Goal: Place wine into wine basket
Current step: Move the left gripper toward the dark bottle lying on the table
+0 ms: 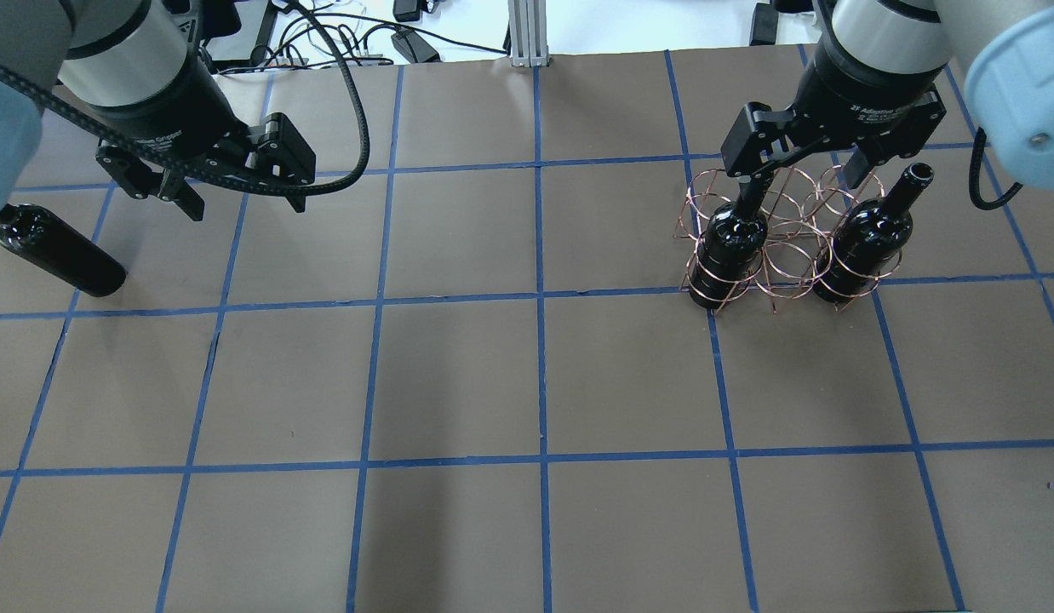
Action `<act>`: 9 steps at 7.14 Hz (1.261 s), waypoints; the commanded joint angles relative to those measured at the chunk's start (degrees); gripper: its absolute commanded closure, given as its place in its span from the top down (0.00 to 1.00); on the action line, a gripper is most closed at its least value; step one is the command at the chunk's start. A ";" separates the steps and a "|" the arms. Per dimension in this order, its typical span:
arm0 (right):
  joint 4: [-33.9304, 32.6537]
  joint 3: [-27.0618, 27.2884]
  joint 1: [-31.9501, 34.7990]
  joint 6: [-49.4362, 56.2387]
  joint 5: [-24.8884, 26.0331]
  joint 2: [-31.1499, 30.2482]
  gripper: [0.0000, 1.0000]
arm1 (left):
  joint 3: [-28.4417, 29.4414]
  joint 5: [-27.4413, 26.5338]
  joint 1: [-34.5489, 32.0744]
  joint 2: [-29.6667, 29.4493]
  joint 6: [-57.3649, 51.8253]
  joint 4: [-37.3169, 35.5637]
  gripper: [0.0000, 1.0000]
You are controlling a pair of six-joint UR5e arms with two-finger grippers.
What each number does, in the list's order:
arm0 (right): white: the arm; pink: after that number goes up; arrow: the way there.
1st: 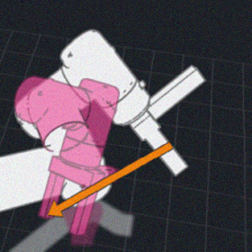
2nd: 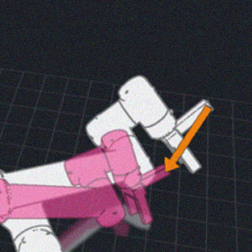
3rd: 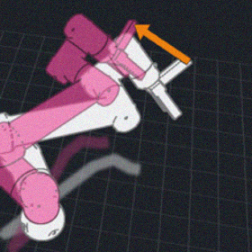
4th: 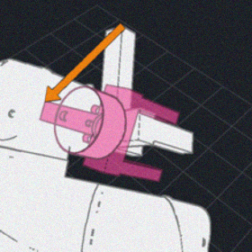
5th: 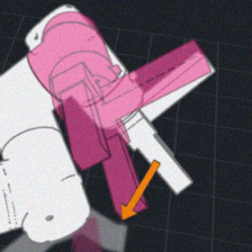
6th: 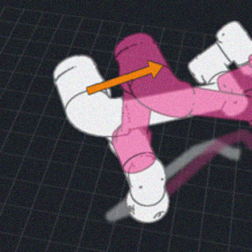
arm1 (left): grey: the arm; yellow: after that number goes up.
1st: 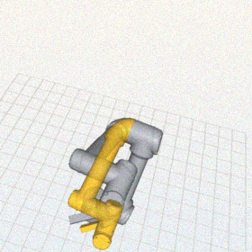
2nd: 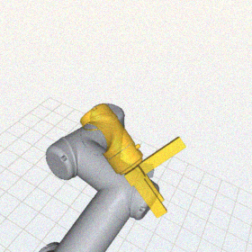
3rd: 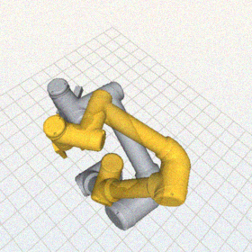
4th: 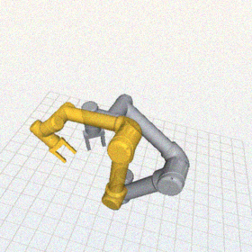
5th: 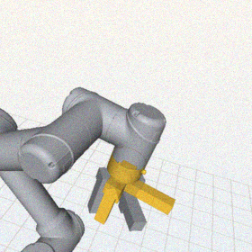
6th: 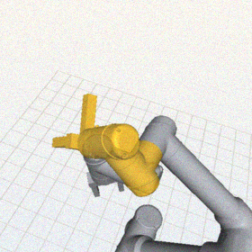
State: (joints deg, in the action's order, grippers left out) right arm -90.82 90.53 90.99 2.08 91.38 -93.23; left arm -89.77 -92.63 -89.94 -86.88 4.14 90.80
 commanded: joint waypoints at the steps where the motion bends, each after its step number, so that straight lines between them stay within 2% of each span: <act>1: 0.03 0.00 0.06 -0.06 -0.06 -0.03 1.00 | 0.04 0.17 1.08 -0.13 0.07 -0.10 1.00; 5: 0.03 0.00 0.06 -0.14 -0.06 -0.03 1.00 | -0.92 -0.18 3.35 -0.57 -0.80 0.69 1.00; 6: 0.03 0.09 0.15 -0.14 -0.06 -0.03 1.00 | -0.84 0.60 6.50 -0.57 -1.24 0.43 1.00; 9: 0.12 0.18 0.06 -0.06 0.02 -0.55 1.00 | 0.12 0.96 21.33 -3.11 -21.22 -5.80 1.00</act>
State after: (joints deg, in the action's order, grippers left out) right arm -90.73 90.64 91.12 1.95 91.37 -93.46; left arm -89.92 -91.80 -74.95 -88.72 -9.12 87.64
